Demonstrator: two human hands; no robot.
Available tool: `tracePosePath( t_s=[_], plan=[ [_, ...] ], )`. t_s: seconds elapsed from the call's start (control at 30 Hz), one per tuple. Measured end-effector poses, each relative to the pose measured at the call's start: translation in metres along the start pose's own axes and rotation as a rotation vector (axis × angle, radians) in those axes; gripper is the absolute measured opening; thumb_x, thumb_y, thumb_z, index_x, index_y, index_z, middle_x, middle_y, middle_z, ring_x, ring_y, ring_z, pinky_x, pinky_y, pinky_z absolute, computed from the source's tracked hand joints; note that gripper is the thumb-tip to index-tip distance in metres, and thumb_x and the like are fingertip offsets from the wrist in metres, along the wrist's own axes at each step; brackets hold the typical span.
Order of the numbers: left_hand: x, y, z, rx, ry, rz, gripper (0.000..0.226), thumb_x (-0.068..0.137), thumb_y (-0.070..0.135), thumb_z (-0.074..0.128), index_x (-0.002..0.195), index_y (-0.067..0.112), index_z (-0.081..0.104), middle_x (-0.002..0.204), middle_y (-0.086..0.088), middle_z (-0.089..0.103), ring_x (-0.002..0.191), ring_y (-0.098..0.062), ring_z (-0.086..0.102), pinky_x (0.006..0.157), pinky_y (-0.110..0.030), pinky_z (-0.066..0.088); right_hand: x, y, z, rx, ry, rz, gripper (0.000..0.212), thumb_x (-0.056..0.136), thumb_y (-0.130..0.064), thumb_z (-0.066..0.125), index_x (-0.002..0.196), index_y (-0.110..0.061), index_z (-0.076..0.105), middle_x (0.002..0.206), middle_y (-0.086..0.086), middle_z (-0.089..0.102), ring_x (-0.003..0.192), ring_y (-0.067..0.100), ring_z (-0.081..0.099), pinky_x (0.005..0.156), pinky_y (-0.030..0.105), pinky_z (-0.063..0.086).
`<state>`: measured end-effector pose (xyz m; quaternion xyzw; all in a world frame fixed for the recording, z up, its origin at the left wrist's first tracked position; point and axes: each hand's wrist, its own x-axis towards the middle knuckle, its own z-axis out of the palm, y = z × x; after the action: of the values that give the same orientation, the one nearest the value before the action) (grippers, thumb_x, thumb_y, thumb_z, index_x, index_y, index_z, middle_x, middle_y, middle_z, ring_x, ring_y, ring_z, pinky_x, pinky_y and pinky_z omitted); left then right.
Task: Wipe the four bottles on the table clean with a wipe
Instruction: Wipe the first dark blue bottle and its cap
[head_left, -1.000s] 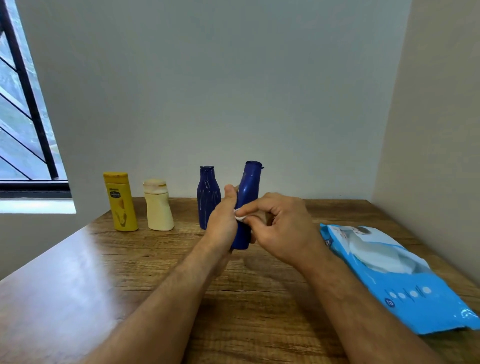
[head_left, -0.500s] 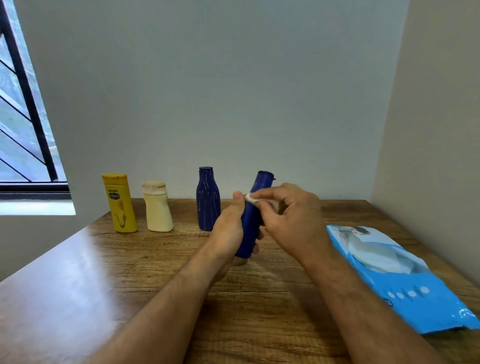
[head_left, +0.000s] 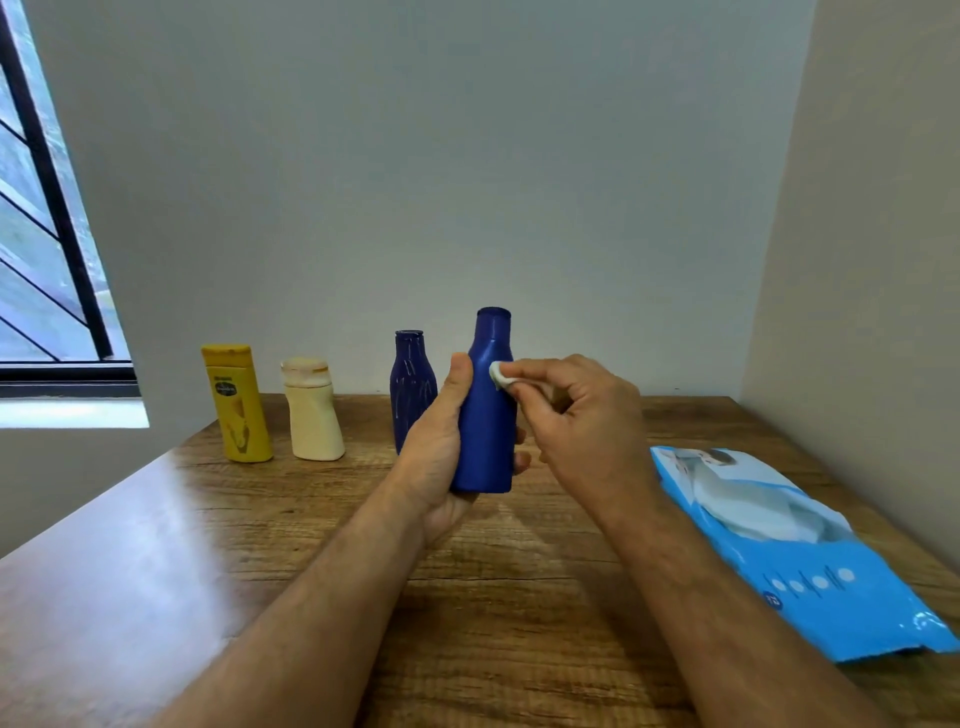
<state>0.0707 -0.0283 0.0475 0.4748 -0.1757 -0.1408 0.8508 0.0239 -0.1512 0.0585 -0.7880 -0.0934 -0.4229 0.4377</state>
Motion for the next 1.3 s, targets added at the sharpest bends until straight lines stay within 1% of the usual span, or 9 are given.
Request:
tracePosePath(
  t_s=[0.1, 0.2, 0.4, 0.5, 0.63, 0.77, 0.93, 1.1, 1.3],
  plan=[
    [0.004, 0.011, -0.006, -0.101, 0.046, 0.080, 0.061, 0.092, 0.059, 0.052, 0.125, 0.009, 0.063, 0.087, -0.008, 0.072, 0.071, -0.018, 0.069, 0.065, -0.034, 0.059, -0.004, -0.002, 0.001, -0.045, -0.198, -0.019, 0.013, 0.083, -0.021, 0.078, 0.090, -0.033, 0.079, 0.083, -0.014, 0.067, 0.075, 0.004, 0.063, 0.064, 0.010, 0.047],
    [0.005, 0.018, -0.009, -0.091, 0.091, 0.108, 0.062, 0.090, 0.060, 0.051, 0.122, 0.007, 0.059, 0.074, -0.009, 0.069, 0.060, -0.019, 0.067, 0.054, -0.031, 0.057, -0.007, -0.005, 0.002, -0.053, -0.350, -0.032, 0.017, 0.083, -0.017, 0.076, 0.088, -0.033, 0.079, 0.091, -0.019, 0.069, 0.091, -0.006, 0.064, 0.072, 0.008, 0.049],
    [0.001, 0.007, -0.001, 0.068, 0.075, 0.093, 0.045, 0.098, 0.052, 0.047, 0.109, 0.014, 0.069, 0.095, -0.012, 0.076, 0.084, -0.024, 0.072, 0.075, -0.041, 0.062, -0.002, -0.006, 0.004, -0.073, 0.005, -0.060, 0.014, 0.089, -0.028, 0.072, 0.102, -0.028, 0.076, 0.084, -0.009, 0.066, 0.080, 0.003, 0.059, 0.065, 0.006, 0.045],
    [0.000, 0.002, 0.001, 0.111, 0.085, 0.054, 0.043, 0.101, 0.050, 0.044, 0.105, 0.016, 0.068, 0.089, -0.008, 0.077, 0.079, -0.022, 0.073, 0.073, -0.040, 0.061, 0.000, -0.008, 0.000, -0.039, 0.032, 0.003, 0.015, 0.089, -0.025, 0.071, 0.104, -0.028, 0.075, 0.087, -0.011, 0.066, 0.081, 0.002, 0.060, 0.063, 0.007, 0.048],
    [0.005, 0.008, -0.006, 0.025, 0.137, 0.057, 0.052, 0.100, 0.051, 0.042, 0.118, 0.009, 0.065, 0.091, -0.011, 0.075, 0.078, -0.022, 0.073, 0.071, -0.038, 0.059, -0.005, -0.011, -0.002, 0.056, -0.216, 0.008, 0.015, 0.083, -0.014, 0.077, 0.089, -0.029, 0.079, 0.077, -0.009, 0.069, 0.059, 0.008, 0.060, 0.051, 0.016, 0.047],
    [0.007, 0.013, -0.009, -0.007, 0.169, 0.072, 0.052, 0.101, 0.052, 0.039, 0.104, 0.007, 0.065, 0.077, -0.009, 0.070, 0.067, -0.021, 0.068, 0.067, -0.035, 0.059, -0.009, -0.017, -0.001, 0.098, -0.372, 0.009, 0.017, 0.081, -0.008, 0.075, 0.085, -0.023, 0.081, 0.073, -0.008, 0.071, 0.051, 0.007, 0.059, 0.047, 0.015, 0.045],
    [-0.003, 0.007, -0.003, 0.080, -0.020, 0.048, 0.065, 0.097, 0.065, 0.033, 0.112, 0.016, 0.072, 0.104, -0.014, 0.073, 0.095, -0.025, 0.071, 0.085, -0.043, 0.058, -0.006, -0.019, 0.002, 0.116, -0.104, 0.063, 0.011, 0.087, -0.021, 0.075, 0.096, -0.027, 0.078, 0.088, -0.008, 0.070, 0.064, 0.009, 0.065, 0.050, 0.011, 0.047],
    [-0.007, 0.002, 0.004, 0.063, -0.106, -0.035, 0.057, 0.091, 0.064, 0.045, 0.105, 0.020, 0.078, 0.121, -0.017, 0.068, 0.114, -0.034, 0.062, 0.101, -0.052, 0.050, -0.003, -0.016, 0.002, 0.025, 0.055, 0.004, 0.014, 0.090, -0.023, 0.072, 0.102, -0.028, 0.075, 0.089, -0.011, 0.068, 0.085, 0.000, 0.061, 0.068, 0.004, 0.046],
    [0.001, 0.001, -0.005, -0.174, -0.004, -0.009, 0.047, 0.084, 0.037, 0.063, 0.123, 0.010, 0.059, 0.092, -0.010, 0.063, 0.079, -0.023, 0.064, 0.068, -0.036, 0.058, -0.007, -0.011, -0.002, -0.018, -0.177, -0.123, 0.017, 0.079, -0.008, 0.077, 0.085, -0.024, 0.080, 0.075, -0.008, 0.068, 0.067, 0.011, 0.062, 0.056, 0.013, 0.046]
  ],
)
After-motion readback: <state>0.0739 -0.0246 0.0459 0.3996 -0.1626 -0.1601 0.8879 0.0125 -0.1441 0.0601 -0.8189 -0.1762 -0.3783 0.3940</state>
